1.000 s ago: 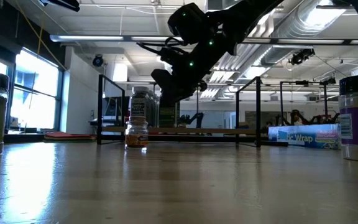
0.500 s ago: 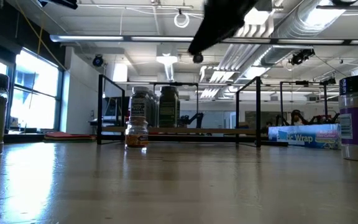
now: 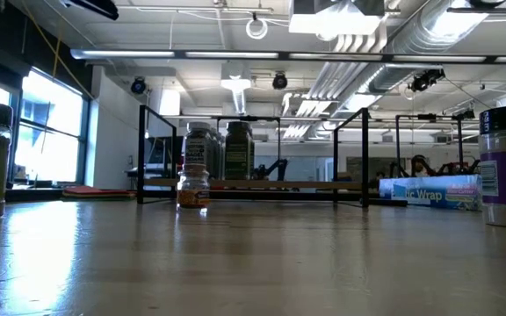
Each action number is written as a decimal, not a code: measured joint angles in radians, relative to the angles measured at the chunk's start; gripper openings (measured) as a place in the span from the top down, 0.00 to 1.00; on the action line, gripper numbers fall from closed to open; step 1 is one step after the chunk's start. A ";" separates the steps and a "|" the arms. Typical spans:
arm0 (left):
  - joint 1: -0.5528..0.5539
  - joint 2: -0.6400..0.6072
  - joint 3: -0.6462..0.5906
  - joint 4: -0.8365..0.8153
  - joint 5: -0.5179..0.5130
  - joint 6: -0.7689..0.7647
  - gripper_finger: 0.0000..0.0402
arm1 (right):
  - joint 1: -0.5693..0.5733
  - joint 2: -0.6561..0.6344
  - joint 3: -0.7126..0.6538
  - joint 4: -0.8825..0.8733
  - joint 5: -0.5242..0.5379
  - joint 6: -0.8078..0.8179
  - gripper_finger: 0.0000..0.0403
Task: Shelf spices
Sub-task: Put the top right black seasoning bottle on the shelf
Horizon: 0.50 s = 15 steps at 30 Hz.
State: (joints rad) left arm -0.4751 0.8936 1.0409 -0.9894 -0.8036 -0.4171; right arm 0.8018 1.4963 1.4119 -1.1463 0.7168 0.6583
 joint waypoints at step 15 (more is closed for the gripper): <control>0.000 0.063 0.000 -0.001 0.000 0.008 0.78 | -0.005 0.000 -0.014 -0.290 -0.481 0.361 0.47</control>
State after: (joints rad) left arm -0.4751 0.9563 1.0409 -0.9900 -0.8035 -0.4088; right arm 0.7967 1.4967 1.3984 -1.4361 0.2361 1.0198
